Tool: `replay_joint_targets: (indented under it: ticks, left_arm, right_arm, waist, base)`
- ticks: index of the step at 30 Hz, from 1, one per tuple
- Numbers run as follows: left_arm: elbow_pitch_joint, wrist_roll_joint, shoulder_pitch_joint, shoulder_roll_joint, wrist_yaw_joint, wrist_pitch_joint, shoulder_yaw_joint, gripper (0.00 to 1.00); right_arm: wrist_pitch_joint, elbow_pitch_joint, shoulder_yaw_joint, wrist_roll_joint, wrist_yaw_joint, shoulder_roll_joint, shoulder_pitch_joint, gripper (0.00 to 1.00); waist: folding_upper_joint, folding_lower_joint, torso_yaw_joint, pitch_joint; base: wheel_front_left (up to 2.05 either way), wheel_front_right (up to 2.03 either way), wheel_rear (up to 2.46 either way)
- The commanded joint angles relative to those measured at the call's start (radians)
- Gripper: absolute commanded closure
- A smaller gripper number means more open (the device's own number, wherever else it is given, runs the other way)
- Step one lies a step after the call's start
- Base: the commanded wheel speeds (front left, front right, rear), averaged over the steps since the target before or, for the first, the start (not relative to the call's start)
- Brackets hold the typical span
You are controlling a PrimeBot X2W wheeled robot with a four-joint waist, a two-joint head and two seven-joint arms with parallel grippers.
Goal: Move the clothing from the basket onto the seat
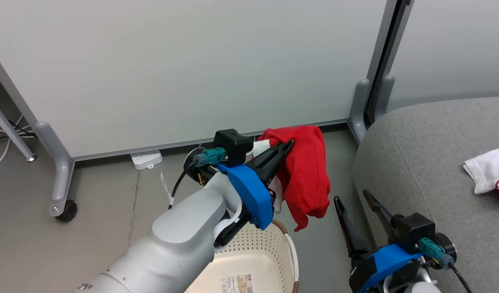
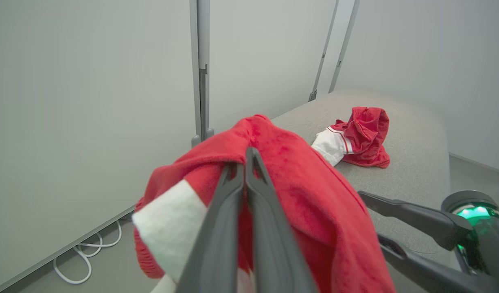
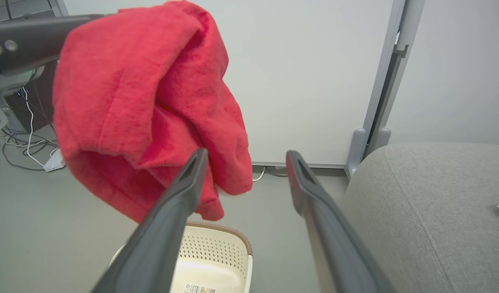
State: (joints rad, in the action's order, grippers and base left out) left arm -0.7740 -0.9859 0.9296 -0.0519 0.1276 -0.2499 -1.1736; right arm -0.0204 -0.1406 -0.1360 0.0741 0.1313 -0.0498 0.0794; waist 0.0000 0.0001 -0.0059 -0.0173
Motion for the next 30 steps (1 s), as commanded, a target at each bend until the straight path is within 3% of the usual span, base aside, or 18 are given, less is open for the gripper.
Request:
replay_joint_targets:
  ticks: [1, 9, 16, 23, 30]
  left_arm:
    - [-0.005, -0.003, -0.006, -0.001, 0.004, -0.009, -0.004, 1.00]
    - [-0.033, -0.025, -0.010, 0.000, 0.004, -0.014, -0.018, 1.00]
    - [-0.051, -0.035, -0.013, 0.001, 0.004, -0.016, -0.019, 1.00]
    - [-0.050, -0.034, -0.007, 0.001, 0.004, -0.016, -0.011, 1.00]
    - [-0.032, -0.030, -0.014, 0.001, 0.004, -0.017, -0.013, 1.00]
  right_arm:
    - [0.001, 0.006, -0.002, 0.003, -0.001, -0.001, -0.009, 0.00]
    - [0.028, 0.068, -0.019, 0.028, -0.001, -0.001, -0.003, 0.00]
    - [0.091, 0.123, -0.115, 0.063, -0.001, -0.001, 0.000, 0.00]
    - [0.139, 0.064, -0.196, 0.088, -0.001, -0.001, 0.049, 0.00]
    - [0.154, -0.047, -0.188, 0.048, -0.001, -0.002, 0.148, 0.00]
  waist:
    - [0.0000, -0.0001, 0.000, 0.001]
    - [0.0000, -0.0001, -0.005, 0.007]
    - [0.0000, -0.0001, -0.012, 0.009]
    - [0.0000, -0.0001, -0.011, 0.012]
    - [0.0000, -0.0001, -0.001, 0.017]
  base:
    - [0.00, 0.00, 0.00]
    - [0.00, 0.00, 0.00]
    - [0.00, 0.00, 0.00]
    - [0.00, 0.00, 0.00]
    - [0.00, 0.00, 0.00]
